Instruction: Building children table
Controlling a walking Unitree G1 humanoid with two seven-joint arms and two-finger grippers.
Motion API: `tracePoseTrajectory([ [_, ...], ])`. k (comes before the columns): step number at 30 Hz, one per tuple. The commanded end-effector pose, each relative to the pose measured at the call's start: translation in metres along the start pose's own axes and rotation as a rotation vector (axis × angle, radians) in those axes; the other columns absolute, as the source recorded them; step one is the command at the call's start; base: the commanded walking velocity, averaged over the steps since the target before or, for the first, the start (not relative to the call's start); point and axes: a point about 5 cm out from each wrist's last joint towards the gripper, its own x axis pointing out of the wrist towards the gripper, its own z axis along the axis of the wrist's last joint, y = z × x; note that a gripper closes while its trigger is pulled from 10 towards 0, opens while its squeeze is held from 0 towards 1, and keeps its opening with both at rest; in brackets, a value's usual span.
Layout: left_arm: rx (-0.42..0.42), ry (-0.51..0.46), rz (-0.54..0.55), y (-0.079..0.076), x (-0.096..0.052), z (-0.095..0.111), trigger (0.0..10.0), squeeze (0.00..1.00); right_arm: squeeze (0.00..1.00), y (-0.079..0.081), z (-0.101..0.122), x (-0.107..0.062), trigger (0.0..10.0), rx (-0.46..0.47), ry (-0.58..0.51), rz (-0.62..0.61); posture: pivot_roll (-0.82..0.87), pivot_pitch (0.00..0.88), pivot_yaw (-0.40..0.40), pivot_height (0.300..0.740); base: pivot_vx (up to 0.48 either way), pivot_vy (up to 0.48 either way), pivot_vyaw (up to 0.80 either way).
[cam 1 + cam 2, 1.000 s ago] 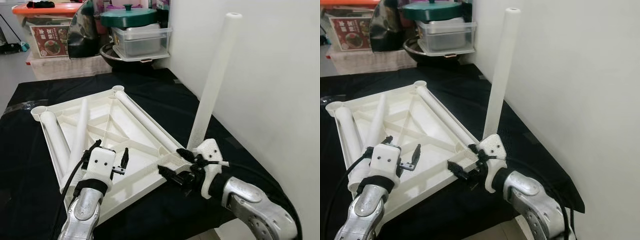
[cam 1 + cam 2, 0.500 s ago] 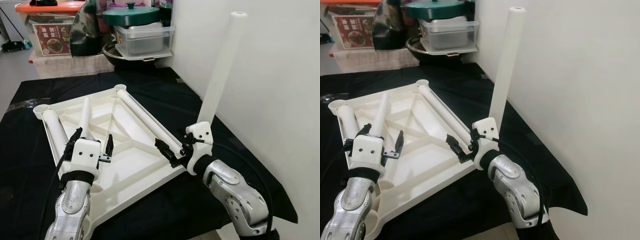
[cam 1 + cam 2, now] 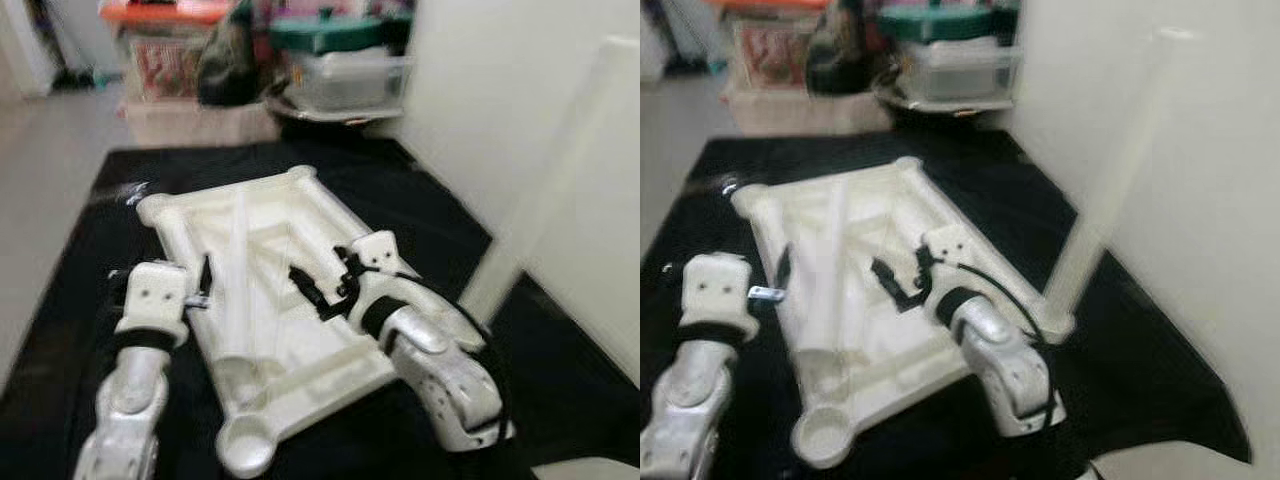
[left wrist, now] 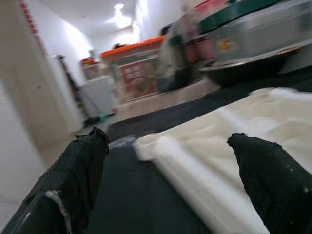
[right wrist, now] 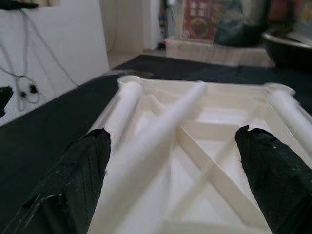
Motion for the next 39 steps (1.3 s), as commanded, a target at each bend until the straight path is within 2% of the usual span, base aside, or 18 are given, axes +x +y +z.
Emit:
tracePoseTrajectory([
  [1,0.007,0.001,0.0,0.0,-0.001,-0.001,10.0,0.0,0.0,-0.002,-0.005,0.0,10.0,-0.004,0.019,-0.007,0.14,0.0,-0.066,0.74,0.0,0.0,0.8],
  [6,0.007,0.007,-0.003,-0.002,-0.001,-0.002,10.0,0.0,0.0,-0.003,-0.006,0.002,10.0,0.037,0.025,-0.019,0.13,0.0,-0.065,0.74,0.0,0.0,0.8],
  [11,0.009,0.018,0.002,-0.002,-0.001,-0.004,10.0,0.0,0.0,-0.006,-0.005,0.004,10.0,0.079,0.047,-0.041,0.13,0.0,-0.066,0.74,0.0,0.0,0.0],
  [16,0.014,0.027,0.006,-0.002,-0.001,-0.006,10.0,0.0,0.0,-0.017,-0.006,0.008,10.0,0.102,0.101,-0.102,0.13,0.0,-0.068,0.74,0.0,0.0,0.0],
  [17,0.016,0.033,0.008,-0.002,-0.001,-0.007,10.0,0.0,0.0,-0.028,-0.005,0.01,10.0,0.112,0.129,-0.145,0.13,0.0,-0.073,0.74,0.0,0.0,0.0],
  [18,0.016,0.033,0.008,-0.002,-0.001,-0.007,10.0,0.0,0.0,-0.028,-0.005,0.01,10.0,0.112,0.129,-0.145,0.13,0.0,-0.073,0.74,0.0,0.0,0.0],
  [19,0.018,0.038,0.009,-0.002,-0.001,-0.008,10.0,0.0,0.0,-0.04,-0.003,0.013,10.0,0.115,0.154,-0.191,0.13,0.0,-0.078,0.74,0.0,0.0,0.0],
  [20,0.019,0.043,0.009,-0.003,-0.001,-0.009,10.0,0.0,0.0,-0.05,0.003,0.018,10.0,0.109,0.165,-0.224,0.13,0.0,-0.079,0.74,0.0,0.0,0.0],
  [23,0.021,0.047,0.009,-0.003,-0.001,-0.009,10.0,0.0,0.0,-0.056,0.01,0.023,10.0,0.11,0.178,-0.238,0.13,0.0,-0.085,0.74,0.0,0.0,0.0],
  [27,0.024,0.051,0.009,-0.004,-0.002,-0.01,10.0,0.0,0.0,-0.054,0.022,0.03,10.0,0.101,0.174,-0.209,0.13,0.0,-0.09,0.74,0.0,0.0,0.0],
  [29,0.024,0.053,0.012,-0.003,-0.002,-0.011,10.0,0.0,0.0,-0.055,0.029,0.026,10.0,-0.001,0.12,-0.19,0.13,0.0,-0.087,0.74,0.0,0.0,0.0],
  [30,0.024,0.053,0.012,-0.003,-0.002,-0.011,10.0,0.0,0.0,-0.055,0.029,0.026,10.0,-0.001,0.12,-0.19,0.13,0.0,-0.087,0.74,0.0,0.0,0.0],
  [31,0.024,0.055,0.012,-0.003,-0.003,-0.011,10.0,0.0,0.0,-0.053,0.033,0.019,10.0,-0.088,0.058,-0.133,0.12,0.0,-0.08,0.74,0.0,0.0,0.0],
  [32,0.024,0.055,0.012,-0.003,-0.003,-0.011,10.0,0.0,0.0,-0.053,0.033,0.019,10.0,-0.088,0.058,-0.133,0.12,0.0,-0.08,0.74,0.0,0.0,0.0],
  [35,0.023,0.058,0.007,-0.004,-0.004,-0.012,10.0,0.0,0.0,-0.038,0.031,-0.003,10.0,-0.189,0.004,0.093,0.12,0.0,-0.076,0.74,0.0,0.0,0.0],
  [36,0.012,0.068,0.007,-0.005,-0.004,-0.013,10.0,0.0,0.0,-0.034,0.021,-0.02,10.0,-0.262,0.043,0.215,0.1,0.0,-0.064,0.74,0.0,0.0,0.0],
  [37,0.012,0.068,0.007,-0.005,-0.004,-0.013,10.0,0.0,0.0,-0.034,0.021,-0.02,10.0,-0.262,0.043,0.215,0.1,0.0,-0.064,0.74,0.0,0.0,0.0],
  [39,0.0,0.078,0.005,-0.005,-0.005,-0.015,10.0,0.0,0.0,-0.033,0.009,-0.042,10.0,-0.319,0.119,0.354,0.1,0.0,-0.061,0.74,0.0,0.0,0.0],
])
